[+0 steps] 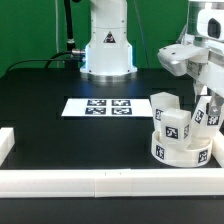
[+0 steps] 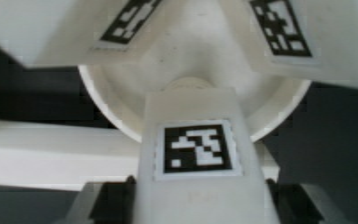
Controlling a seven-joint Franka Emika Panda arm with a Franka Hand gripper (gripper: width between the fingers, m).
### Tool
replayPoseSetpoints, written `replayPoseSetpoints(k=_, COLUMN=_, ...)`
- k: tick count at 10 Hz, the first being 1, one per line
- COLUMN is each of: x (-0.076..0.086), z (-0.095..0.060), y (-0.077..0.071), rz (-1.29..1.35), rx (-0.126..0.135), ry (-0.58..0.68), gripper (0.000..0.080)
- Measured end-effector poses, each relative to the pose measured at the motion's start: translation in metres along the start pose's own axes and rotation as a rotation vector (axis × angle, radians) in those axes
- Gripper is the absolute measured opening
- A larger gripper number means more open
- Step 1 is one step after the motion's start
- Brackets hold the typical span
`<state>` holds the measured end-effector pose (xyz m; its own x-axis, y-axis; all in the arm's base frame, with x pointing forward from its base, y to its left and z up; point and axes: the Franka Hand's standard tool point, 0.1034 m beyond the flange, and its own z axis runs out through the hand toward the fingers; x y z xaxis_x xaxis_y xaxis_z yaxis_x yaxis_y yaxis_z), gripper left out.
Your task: Assemble stool
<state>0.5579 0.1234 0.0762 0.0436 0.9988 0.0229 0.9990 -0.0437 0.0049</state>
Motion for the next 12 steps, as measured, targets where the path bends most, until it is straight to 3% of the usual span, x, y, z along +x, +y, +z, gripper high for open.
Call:
replayPoseSetpoints(k=1, x=0.0001, z=0.0013, y=-0.0052, rz=0.174, rx=0.016, ry=0.012, gripper=0.0338)
replayPoseSetpoints(k=4, x=0.0013, z=0.002, y=-0.0058, rz=0.515, rx=0.024, ry=0.042, gripper=0.0338)
replayPoseSetpoints(k=5, x=0.0018, z=0.0022, y=-0.0041, rz=0.573, rx=0.007, ry=0.062, gripper=0.0338)
replayPoseSetpoints(k=12, x=-0.0018, z=0.0012, y=-0.0103, rz=1.138, rx=0.015, ry=0.089, gripper=0.0338)
